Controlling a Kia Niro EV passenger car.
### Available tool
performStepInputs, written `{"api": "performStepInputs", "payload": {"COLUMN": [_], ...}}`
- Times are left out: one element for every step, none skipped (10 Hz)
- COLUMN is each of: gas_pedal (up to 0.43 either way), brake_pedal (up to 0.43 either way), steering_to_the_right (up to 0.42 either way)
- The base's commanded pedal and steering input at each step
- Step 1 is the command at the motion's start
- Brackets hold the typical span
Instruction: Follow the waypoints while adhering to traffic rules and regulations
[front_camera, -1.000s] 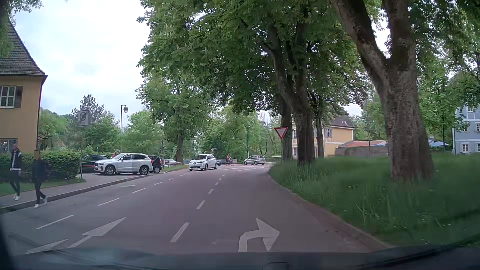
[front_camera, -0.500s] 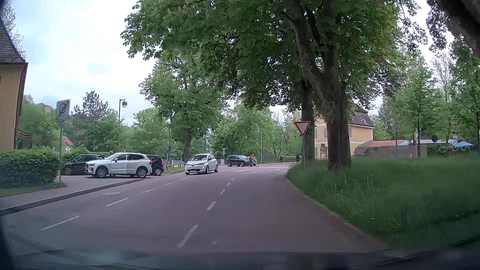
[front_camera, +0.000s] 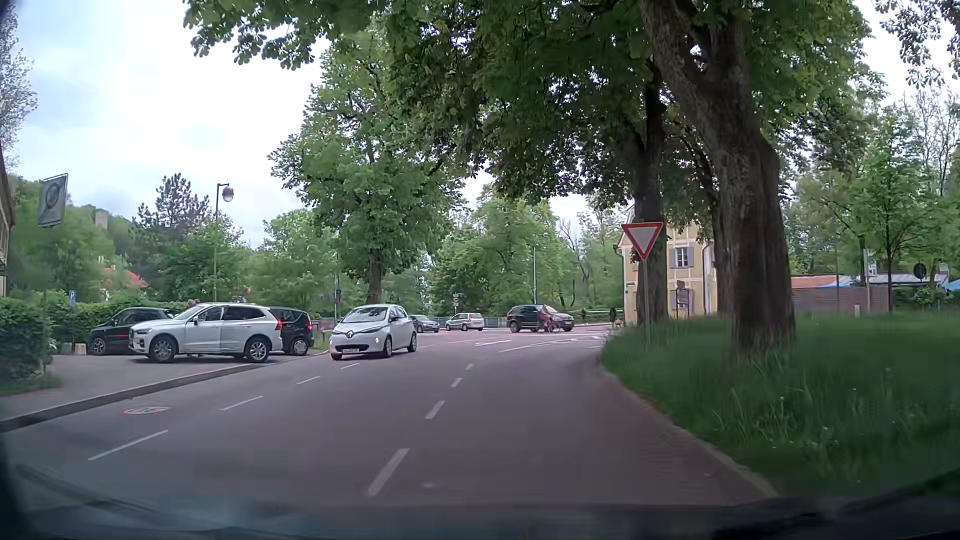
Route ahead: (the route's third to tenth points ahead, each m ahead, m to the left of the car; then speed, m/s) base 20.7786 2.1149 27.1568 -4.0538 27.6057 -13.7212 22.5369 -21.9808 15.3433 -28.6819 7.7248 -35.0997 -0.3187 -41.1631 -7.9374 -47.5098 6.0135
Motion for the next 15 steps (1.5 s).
{"api": "performStepInputs", "payload": {"gas_pedal": [0.000,0.000,0.000,0.000,0.000,0.000,0.000,0.000,0.000,0.000,0.000,0.000,0.000,0.000,0.000], "brake_pedal": [0.000,0.000,0.000,0.000,0.000,0.000,0.000,0.000,0.000,0.000,0.000,0.000,0.000,0.000,0.000], "steering_to_the_right": [-0.019,-0.019,-0.016,-0.012,-0.009,-0.007,-0.004,-0.002,0.000,0.000,0.001,0.002,0.003,0.006,0.010]}}
